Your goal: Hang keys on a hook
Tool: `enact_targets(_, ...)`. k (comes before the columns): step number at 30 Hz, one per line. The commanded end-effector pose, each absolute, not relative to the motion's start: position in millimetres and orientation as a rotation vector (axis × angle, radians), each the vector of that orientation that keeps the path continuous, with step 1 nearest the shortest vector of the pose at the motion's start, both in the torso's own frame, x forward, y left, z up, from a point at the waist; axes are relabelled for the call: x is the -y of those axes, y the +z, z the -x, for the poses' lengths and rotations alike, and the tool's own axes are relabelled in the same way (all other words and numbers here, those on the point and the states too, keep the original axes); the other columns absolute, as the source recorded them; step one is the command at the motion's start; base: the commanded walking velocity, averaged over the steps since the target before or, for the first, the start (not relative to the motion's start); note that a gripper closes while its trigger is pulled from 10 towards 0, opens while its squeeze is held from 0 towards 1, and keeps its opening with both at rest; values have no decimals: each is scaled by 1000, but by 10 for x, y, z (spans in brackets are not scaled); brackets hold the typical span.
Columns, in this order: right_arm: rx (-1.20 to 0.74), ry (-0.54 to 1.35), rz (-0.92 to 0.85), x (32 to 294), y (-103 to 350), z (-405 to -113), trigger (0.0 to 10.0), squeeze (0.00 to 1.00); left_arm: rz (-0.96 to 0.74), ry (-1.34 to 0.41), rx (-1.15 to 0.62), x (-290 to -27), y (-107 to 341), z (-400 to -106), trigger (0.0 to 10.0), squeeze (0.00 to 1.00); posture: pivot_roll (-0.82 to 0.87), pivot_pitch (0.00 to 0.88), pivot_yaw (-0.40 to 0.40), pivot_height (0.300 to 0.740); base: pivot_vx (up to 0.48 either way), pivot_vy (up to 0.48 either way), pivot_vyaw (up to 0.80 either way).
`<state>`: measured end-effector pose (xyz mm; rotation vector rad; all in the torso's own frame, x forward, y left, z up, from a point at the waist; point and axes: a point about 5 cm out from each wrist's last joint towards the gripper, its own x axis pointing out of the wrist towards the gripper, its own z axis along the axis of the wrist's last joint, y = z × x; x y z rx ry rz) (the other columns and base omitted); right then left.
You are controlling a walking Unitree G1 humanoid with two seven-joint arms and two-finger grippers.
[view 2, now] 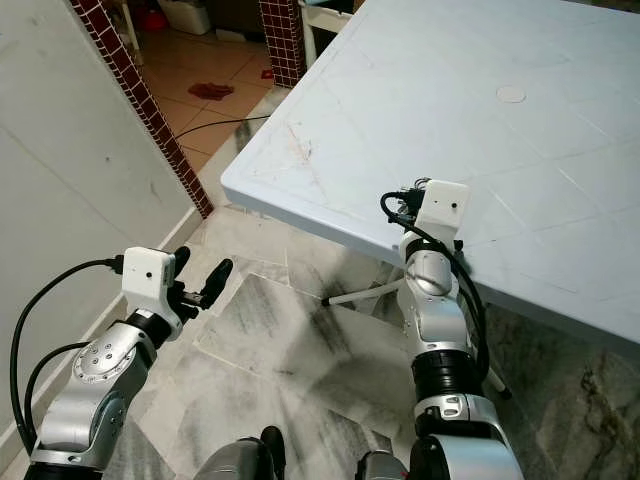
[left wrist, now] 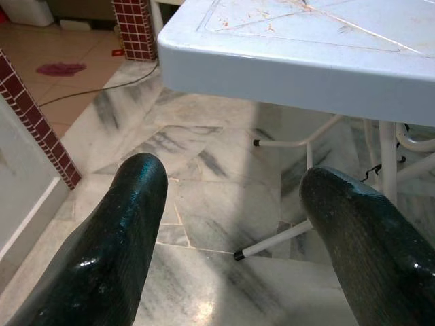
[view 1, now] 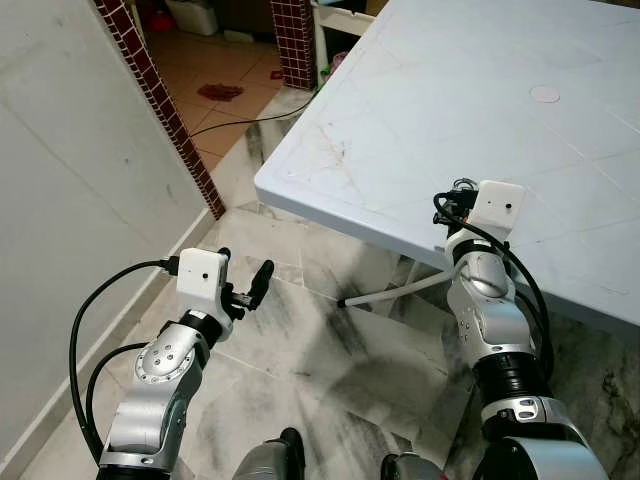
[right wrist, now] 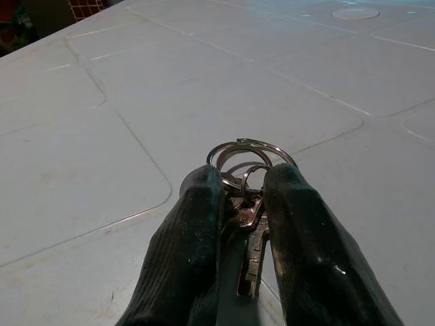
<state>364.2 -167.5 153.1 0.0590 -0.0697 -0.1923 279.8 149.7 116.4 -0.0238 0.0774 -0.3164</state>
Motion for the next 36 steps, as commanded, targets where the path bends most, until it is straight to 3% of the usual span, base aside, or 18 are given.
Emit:
enact_targets(1,34,-201,-75,1658,1445,-3631,0,0,1,-299,-83,-1557,1163,-2778,10000,0,55,218,120,740,0,0,0)
enact_targets(6,15,-230,-84,1703,1387,-3597,0,0,4,-301,-81,-1548,1165,-2789,10000,0,53,218,123,740,0,0,0)
enact_targets(17,254,-221,42,1662,1655,-3406,0,0,7,-304,-77,-1527,1170,-2813,10000,0,39,211,123,740,0,0,0)
enact_targets(26,255,-208,72,1666,1654,-3349,0,0,10,-308,-72,-1504,1175,-2835,10000,0,32,205,123,740,0,0,0)
enact_targets(27,235,-216,54,1681,1633,-3360,9373,0,10,-309,-72,-1501,1174,-2836,10000,0,32,204,122,740,0,0,0)
enact_targets(28,229,-219,46,1686,1630,-3364,9373,0,10,-310,-72,-1501,1174,-2836,10000,0,33,205,124,740,0,0,0)
enact_targets(29,219,-215,38,1683,1626,-3379,10000,1000,10,-310,-72,-1501,1174,-2837,10000,0,33,205,123,740,0,0,0)
enact_targets(36,164,-164,28,1561,1622,-3492,10000,1000,10,-310,-74,-1501,1175,-2843,10000,0,36,207,123,740,0,0,0)
